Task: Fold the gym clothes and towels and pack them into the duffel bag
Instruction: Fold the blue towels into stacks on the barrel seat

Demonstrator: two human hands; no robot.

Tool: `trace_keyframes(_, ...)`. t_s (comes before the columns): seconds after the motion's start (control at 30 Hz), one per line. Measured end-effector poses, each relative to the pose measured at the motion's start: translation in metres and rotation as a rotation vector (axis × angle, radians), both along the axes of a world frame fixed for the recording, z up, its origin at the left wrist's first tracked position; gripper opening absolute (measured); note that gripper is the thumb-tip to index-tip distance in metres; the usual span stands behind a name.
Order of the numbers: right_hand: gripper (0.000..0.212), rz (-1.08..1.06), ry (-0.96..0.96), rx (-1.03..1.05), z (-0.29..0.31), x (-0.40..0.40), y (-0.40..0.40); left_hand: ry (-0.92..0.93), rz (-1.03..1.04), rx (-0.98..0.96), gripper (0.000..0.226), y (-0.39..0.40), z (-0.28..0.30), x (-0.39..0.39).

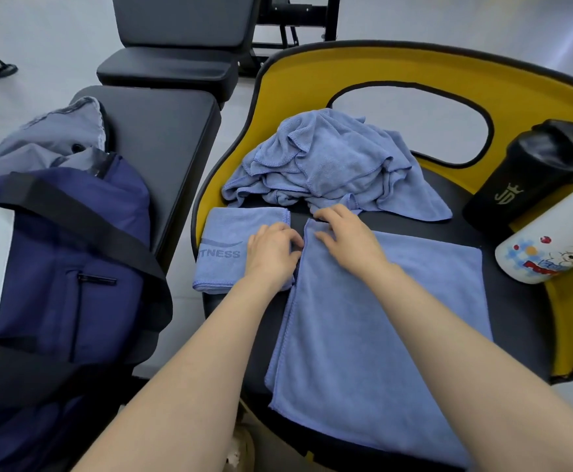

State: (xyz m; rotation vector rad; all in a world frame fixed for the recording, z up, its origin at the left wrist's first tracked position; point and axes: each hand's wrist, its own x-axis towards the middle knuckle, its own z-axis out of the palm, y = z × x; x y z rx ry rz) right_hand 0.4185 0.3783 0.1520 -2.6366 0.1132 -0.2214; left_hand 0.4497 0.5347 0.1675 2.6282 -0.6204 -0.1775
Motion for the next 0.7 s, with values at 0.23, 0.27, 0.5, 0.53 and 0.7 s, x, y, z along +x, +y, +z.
trace_keyframes(0.23,0.024,0.018,-0.048,-0.059,-0.006,-0.045,0.009,0.107,0.003,-0.064,0.003,0.014,0.004,-0.025)
trace_keyframes(0.27,0.022,0.011,-0.062,-0.054,-0.006,-0.053,0.013,0.115,0.002,-0.067,0.004,0.016,0.004,-0.03)
trace_keyframes(0.5,0.014,-0.004,-0.005,0.087,-0.007,-0.096,0.048,0.281,0.026,-0.049,0.01,0.045,0.01,-0.061)
trace_keyframes(0.53,0.014,0.002,0.004,0.104,-0.008,-0.101,0.053,0.32,0.042,-0.04,0.01,0.05,0.01,-0.065)
trace_keyframes(0.7,0.017,0.014,0.034,0.154,-0.002,-0.127,0.079,0.429,0.188,-0.076,0.014,0.067,0.008,-0.095)
